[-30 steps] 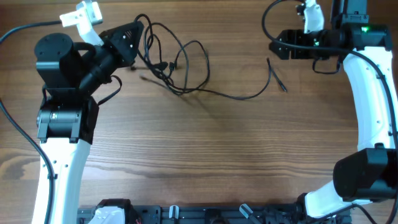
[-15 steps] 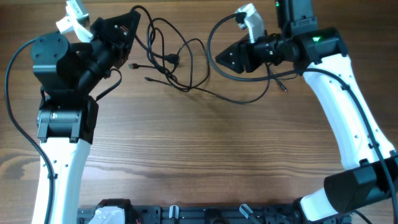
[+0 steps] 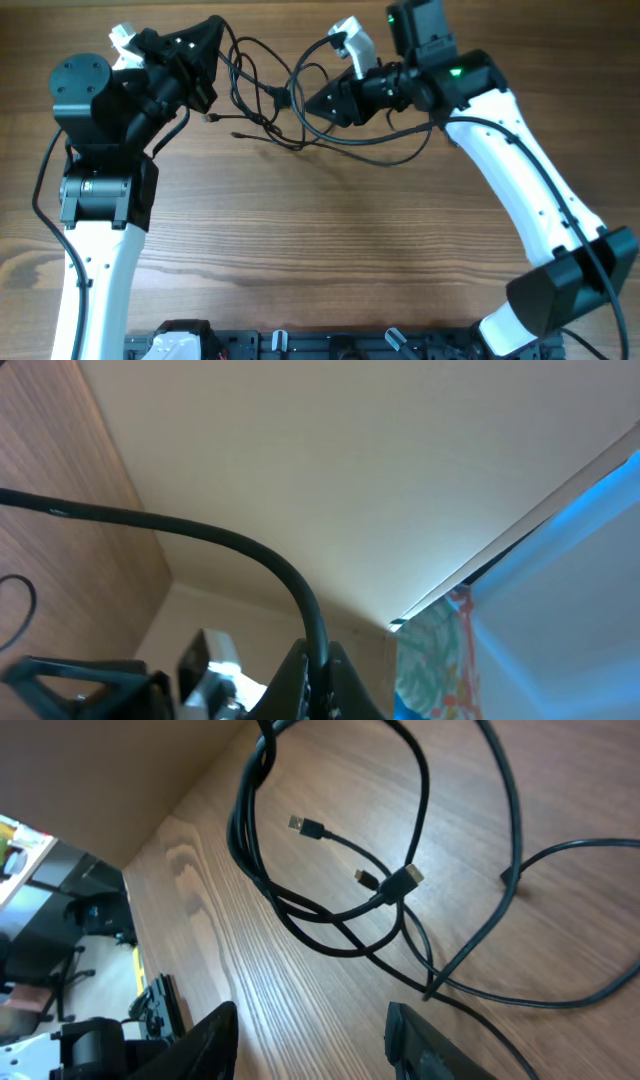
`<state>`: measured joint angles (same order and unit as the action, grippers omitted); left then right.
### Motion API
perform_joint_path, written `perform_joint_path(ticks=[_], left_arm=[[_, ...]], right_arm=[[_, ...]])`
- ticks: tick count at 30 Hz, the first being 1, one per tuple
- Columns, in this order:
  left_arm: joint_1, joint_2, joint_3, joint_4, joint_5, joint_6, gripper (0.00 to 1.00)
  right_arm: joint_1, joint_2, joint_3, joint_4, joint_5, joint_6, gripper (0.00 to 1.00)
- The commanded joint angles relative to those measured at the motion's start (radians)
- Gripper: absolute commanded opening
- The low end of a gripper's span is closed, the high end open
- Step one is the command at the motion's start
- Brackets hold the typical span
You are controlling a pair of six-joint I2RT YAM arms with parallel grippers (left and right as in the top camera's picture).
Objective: Untangle cables
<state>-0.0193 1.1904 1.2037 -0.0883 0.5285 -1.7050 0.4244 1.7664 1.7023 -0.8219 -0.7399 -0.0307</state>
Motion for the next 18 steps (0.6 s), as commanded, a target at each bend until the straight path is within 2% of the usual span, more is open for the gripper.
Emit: perform_joint_path(ticks=[1, 6, 14, 18], left_arm=[[0.002, -0.01, 0.015, 0.011, -0.02, -0.07, 0.04], [0.003, -0.011, 0.015, 0.011, -0.07, -0.192, 0.04], [0.003, -0.01, 0.015, 0.01, -0.07, -0.188, 0.04], [0.003, -0.01, 0.014, 0.002, -0.069, -0.188, 0.04]], right_arm=[[0.028, 0.038, -0.01, 0.003, -0.017, -0.054, 0.5], [0.079, 0.086, -0.01, -0.005, -0.013, -0.129, 0.54], [0.179, 0.154, -0.01, 0.011, 0.186, -0.208, 0.53], [0.185, 0.183, -0.01, 0.071, 0.202, -0.206, 0.49]])
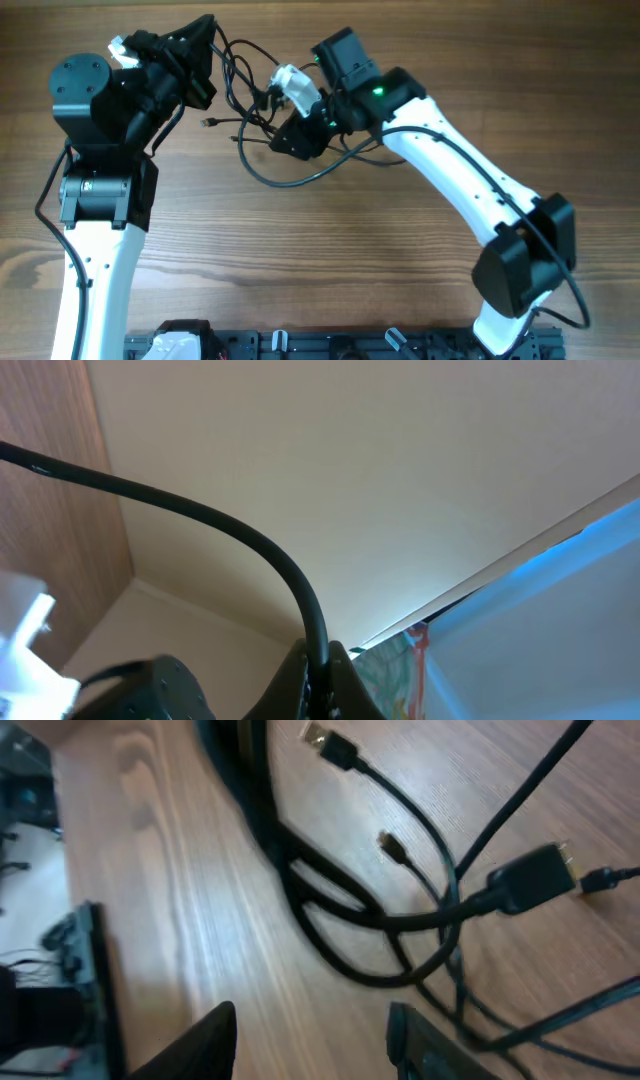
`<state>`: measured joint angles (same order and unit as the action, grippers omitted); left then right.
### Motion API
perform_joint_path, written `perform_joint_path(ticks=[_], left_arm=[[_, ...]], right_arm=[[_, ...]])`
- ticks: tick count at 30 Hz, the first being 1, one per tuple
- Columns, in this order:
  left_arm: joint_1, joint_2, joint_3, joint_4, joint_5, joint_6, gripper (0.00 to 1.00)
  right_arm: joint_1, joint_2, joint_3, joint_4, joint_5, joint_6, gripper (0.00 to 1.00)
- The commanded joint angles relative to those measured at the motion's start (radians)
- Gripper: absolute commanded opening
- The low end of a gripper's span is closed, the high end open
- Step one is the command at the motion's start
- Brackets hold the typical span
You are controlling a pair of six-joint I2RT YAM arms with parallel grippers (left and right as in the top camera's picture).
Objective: Untangle cables
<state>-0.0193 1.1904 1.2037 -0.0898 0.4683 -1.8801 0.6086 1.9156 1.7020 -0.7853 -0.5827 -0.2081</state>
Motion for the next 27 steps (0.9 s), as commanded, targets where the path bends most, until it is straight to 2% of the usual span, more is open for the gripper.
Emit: perform_joint_path(ticks=[1, 7, 13, 19, 22, 27], left_arm=[[0.003, -0.01, 0.014, 0.004, -0.009, -0.008, 0.04], [0.003, -0.01, 0.014, -0.004, -0.009, 0.017, 0.04], [0.003, -0.01, 0.014, -0.004, -0.01, 0.017, 0.04], [0.003, -0.01, 0.014, -0.005, -0.009, 0.017, 0.04], [0.003, -0.01, 0.014, -0.006, -0.009, 0.017, 0.04], [0.003, -0.01, 0.014, -0.107, -0.039, 0.052, 0.04]], right_arm=[[0.001, 0.037, -0.01, 0.056, 0.051, -0.027, 0.5], [0.001, 0.076, -0.01, 0.119, 0.04, -0.025, 0.48], [0.014, 0.086, -0.01, 0.155, 0.01, 0.0, 0.4], [0.028, 0.105, -0.01, 0.245, 0.041, 0.065, 0.21], [0.028, 0.106, -0.01, 0.245, 0.044, 0.087, 0.04], [0.014, 0.103, -0.01, 0.21, 0.044, 0.173, 0.04]])
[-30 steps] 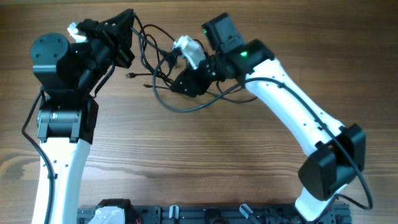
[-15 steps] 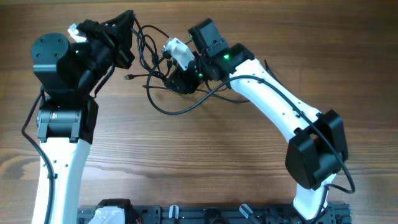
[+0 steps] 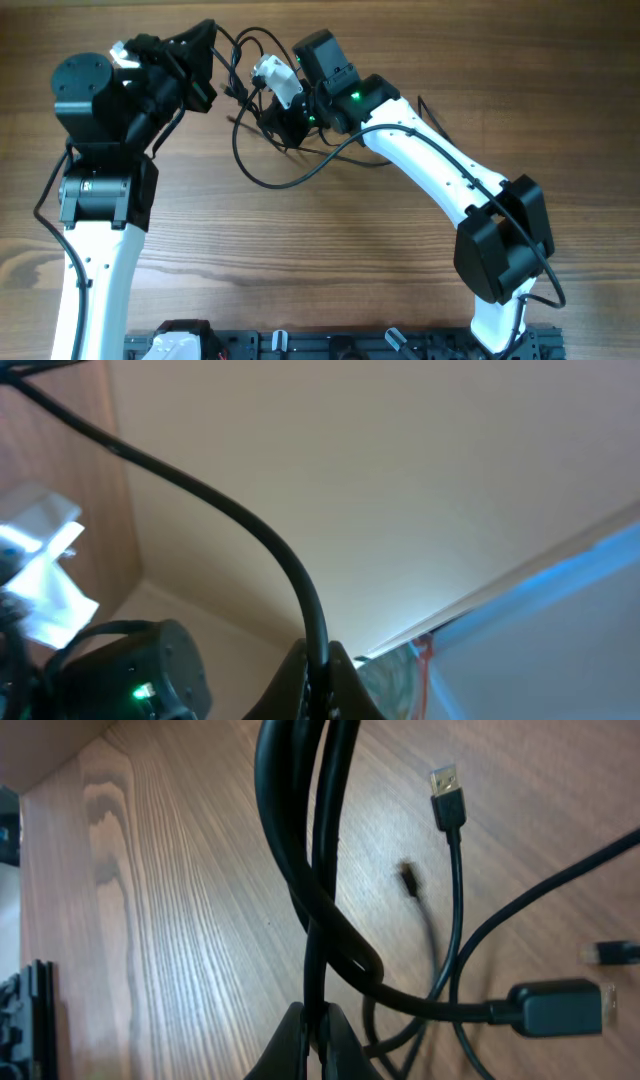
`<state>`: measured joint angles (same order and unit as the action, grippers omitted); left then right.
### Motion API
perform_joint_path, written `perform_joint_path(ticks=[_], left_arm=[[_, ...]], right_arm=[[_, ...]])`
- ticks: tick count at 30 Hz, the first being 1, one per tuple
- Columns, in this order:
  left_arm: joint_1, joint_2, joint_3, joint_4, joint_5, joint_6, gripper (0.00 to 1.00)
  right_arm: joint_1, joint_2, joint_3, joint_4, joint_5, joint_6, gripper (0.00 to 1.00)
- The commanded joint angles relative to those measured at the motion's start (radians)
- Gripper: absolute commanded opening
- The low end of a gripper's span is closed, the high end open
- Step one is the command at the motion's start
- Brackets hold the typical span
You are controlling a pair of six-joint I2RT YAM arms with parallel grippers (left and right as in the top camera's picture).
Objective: Untangle cables
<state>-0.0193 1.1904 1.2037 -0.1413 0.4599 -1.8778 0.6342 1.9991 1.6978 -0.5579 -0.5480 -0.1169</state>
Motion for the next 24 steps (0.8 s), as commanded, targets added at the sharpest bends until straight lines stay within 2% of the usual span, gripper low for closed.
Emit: perform_joint_path(ticks=[1, 5, 8, 10, 12, 14, 18, 22, 24], left_arm=[[0.003, -0.01, 0.014, -0.089, -0.06, 0.112, 0.04], [0.003, -0.01, 0.014, -0.26, -0.219, 0.327, 0.06], [0.003, -0.01, 0.014, -0.399, -0.36, 0.405, 0.14], [0.003, -0.005, 0.014, -0.424, -0.384, 0.484, 0.17], [0.0, 0.005, 0.014, -0.426, -0.379, 0.664, 0.22], [-0.01, 0.024, 0.013, -0.459, -0.379, 0.802, 0.3], [-0.01, 0.089, 0.012, -0.571, -0.285, 0.901, 0.35], [-0.01, 0.172, 0.012, -0.578, -0.163, 1.014, 0.35], [-0.01, 0.216, 0.012, -0.579, -0.097, 1.128, 0.35]], right_arm=[[-0.018, 0.014, -0.005, -0.034, 0.009, 0.105, 0.04], [-0.043, -0.037, -0.005, -0.133, 0.009, 0.12, 0.04], [-0.067, -0.096, -0.005, -0.224, 0.01, 0.121, 0.04], [-0.081, -0.121, -0.005, -0.267, 0.01, 0.121, 0.04], [-0.099, -0.14, -0.005, -0.308, 0.009, 0.146, 0.04], [-0.112, -0.155, -0.005, -0.333, -0.007, 0.147, 0.04], [-0.117, -0.191, -0.005, -0.343, -0.037, 0.145, 0.04], [-0.116, -0.19, -0.005, -0.364, -0.028, 0.136, 0.04], [-0.101, -0.183, -0.006, -0.393, -0.021, 0.116, 0.07]])
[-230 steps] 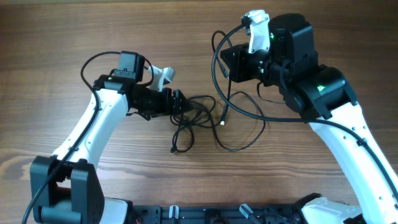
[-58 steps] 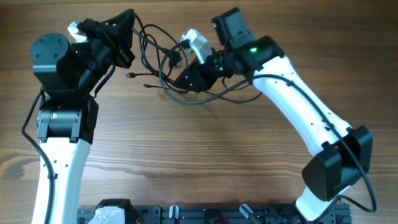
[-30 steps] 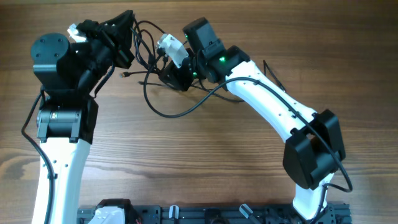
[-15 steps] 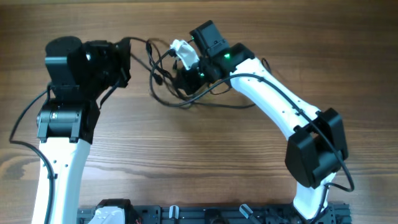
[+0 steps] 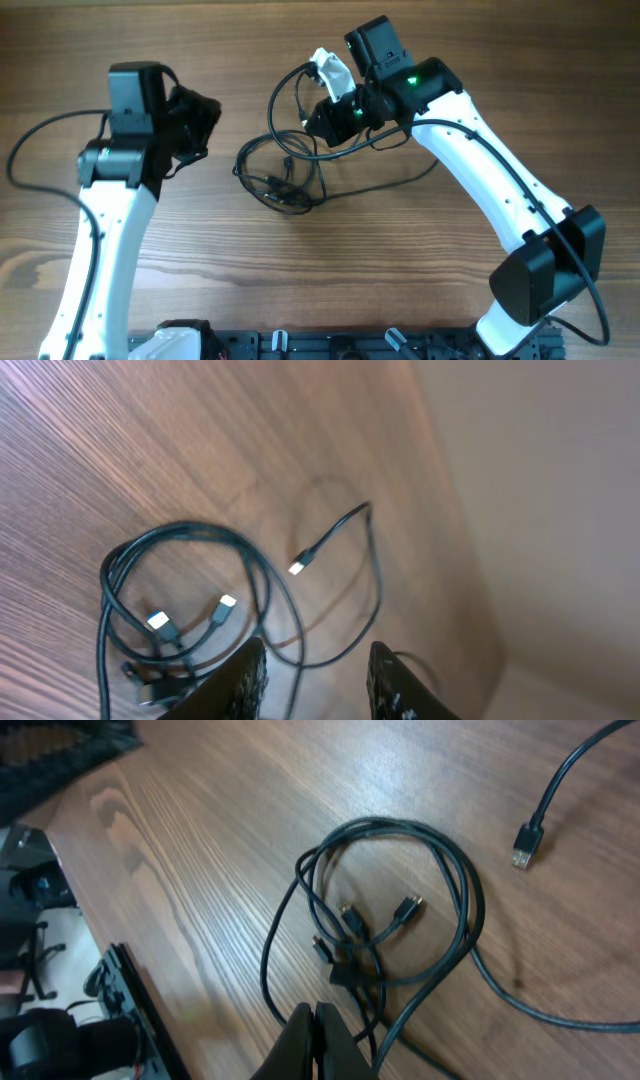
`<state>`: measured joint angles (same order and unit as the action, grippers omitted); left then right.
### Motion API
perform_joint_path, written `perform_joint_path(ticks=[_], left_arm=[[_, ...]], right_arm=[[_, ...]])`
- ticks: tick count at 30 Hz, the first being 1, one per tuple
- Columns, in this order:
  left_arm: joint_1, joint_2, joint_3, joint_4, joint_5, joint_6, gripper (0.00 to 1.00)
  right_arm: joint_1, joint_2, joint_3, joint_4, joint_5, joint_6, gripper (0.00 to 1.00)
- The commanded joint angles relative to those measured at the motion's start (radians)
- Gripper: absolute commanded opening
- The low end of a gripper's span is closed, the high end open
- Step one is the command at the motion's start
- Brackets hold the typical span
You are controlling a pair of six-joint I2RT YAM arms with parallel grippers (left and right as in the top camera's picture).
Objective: Untangle cables
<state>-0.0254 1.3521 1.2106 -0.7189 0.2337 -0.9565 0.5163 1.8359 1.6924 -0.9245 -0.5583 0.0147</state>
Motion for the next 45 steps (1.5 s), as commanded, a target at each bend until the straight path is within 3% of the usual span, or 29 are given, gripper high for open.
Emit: perform_joint_path(ticks=[1, 3, 5, 7, 9, 12, 17, 25, 32, 38, 45], left_arm=[[-0.004, 0.063, 0.005, -0.008, 0.146, 0.245, 0.35], [-0.002, 0.084, 0.005, -0.072, 0.141, 0.315, 0.35], [-0.002, 0.105, 0.004, -0.161, 0.091, 0.321, 0.39], [-0.002, 0.125, -0.01, -0.198, 0.08, 0.311, 0.41], [-0.007, 0.147, -0.036, -0.203, 0.08, 0.218, 0.37], [-0.027, 0.185, -0.094, -0.192, 0.033, 0.006, 0.18], [-0.067, 0.235, -0.181, -0.162, -0.101, -0.203, 0.23], [-0.091, 0.29, -0.203, 0.057, -0.174, -0.15, 0.33], [-0.096, 0.331, -0.204, 0.058, -0.201, -0.152, 0.4], [-0.135, 0.388, -0.211, 0.12, -0.202, -0.151, 0.37], [-0.14, 0.417, -0.211, 0.171, -0.242, -0.151, 0.22]], right_arm=[[0.021, -0.02, 0.0, -0.037, 0.006, -0.015, 0.1], [0.026, -0.018, 0.0, -0.061, 0.086, -0.013, 0.33], [0.016, -0.018, 0.0, -0.07, 0.134, -0.01, 0.49], [-0.004, -0.018, 0.0, -0.063, 0.136, -0.008, 0.53], [-0.023, -0.018, 0.0, -0.053, 0.136, -0.006, 0.54], [-0.043, -0.018, 0.0, -0.059, 0.136, -0.008, 0.53], [-0.045, -0.018, 0.0, -0.066, 0.136, -0.014, 0.53], [-0.045, -0.018, 0.0, -0.083, 0.137, -0.015, 0.53], [-0.045, -0.018, 0.0, -0.082, 0.141, -0.016, 0.53], [-0.045, -0.018, 0.0, -0.083, 0.144, -0.016, 0.53], [-0.045, -0.018, 0.0, -0.083, 0.144, -0.023, 0.53]])
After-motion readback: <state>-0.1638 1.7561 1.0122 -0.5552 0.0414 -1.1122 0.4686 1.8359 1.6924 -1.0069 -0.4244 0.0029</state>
